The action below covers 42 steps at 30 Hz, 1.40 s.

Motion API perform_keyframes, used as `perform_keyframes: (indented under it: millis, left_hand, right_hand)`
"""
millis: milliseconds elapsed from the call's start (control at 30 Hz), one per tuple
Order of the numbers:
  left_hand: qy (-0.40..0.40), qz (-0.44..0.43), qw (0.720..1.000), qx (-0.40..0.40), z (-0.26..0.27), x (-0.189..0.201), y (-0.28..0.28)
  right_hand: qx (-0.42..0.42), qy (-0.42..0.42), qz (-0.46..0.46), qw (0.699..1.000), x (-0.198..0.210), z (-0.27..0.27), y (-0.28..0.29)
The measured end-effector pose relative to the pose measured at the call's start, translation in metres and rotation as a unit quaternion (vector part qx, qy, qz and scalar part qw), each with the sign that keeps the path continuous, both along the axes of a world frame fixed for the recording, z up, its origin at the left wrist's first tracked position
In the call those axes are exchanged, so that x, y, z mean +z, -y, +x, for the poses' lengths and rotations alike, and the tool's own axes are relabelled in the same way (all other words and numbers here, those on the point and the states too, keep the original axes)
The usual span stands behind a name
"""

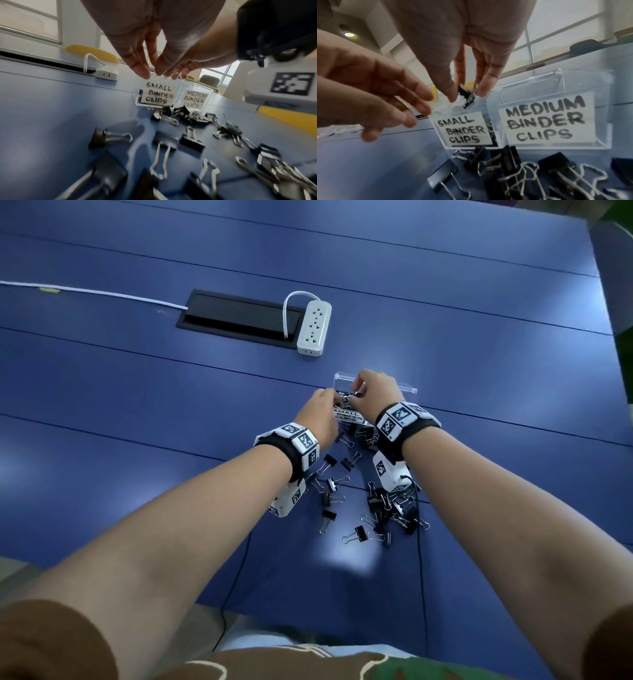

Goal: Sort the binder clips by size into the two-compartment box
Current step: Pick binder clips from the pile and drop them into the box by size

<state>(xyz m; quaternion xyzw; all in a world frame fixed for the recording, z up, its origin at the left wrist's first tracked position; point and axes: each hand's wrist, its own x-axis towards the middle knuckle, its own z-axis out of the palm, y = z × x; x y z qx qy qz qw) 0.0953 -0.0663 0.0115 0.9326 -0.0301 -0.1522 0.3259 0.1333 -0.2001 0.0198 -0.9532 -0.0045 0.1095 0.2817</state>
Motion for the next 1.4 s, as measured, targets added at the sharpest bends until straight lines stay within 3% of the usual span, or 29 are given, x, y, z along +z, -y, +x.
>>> perform_keyframes:
  millis: [133, 267, 367, 567, 767, 1067, 1233, 1400]
  left_hand:
    - [0.008, -0.024, 0.999, -0.032, -0.034, -0.015, -0.003]
    - [-0.03, 0.044, 0.991, -0.126, -0.057, -0.041, 0.006]
    - [-0.007, 0.064, 0.984, -0.166, -0.061, -0.052, 0.018]
    - [0.009, 0.077, 0.98, -0.183, -0.042, -0.06, 0.037]
    - [0.034, 0.105, 0.978, -0.176, -0.04, -0.065, 0.039]
    - [0.02, 0.099, 0.984, -0.144, -0.046, -0.056, 0.036]
    - [-0.008, 0.047, 0.992, -0.118, -0.048, -0.051, 0.023]
    - [-0.033, -0.046, 0.998, -0.001, -0.049, -0.048, 0.009]
  right_hand:
    - [-0.02, 0.044, 0.031, 0.998, -0.003, -0.019, 0.009]
    - [-0.075, 0.019, 0.013, 0.997, -0.022, -0.065, 0.033]
    - [-0.029, -0.042, -0.028, 0.998, -0.046, -0.096, 0.043]
    - [-0.003, -0.032, 0.0, 0.999, -0.058, -0.126, 0.046]
    - [-0.085, -0.006, 0.023, 0.996, -0.049, -0.12, 0.069]
    - [-0.047, -0.049, -0.004, 0.998, -0.052, -0.104, 0.052]
    - [-0.04, -0.069, -0.025, 0.997, -0.054, -0.107, 0.047]
    - [-0.039, -0.046, 0.002, 0.998, -0.055, -0.112, 0.05]
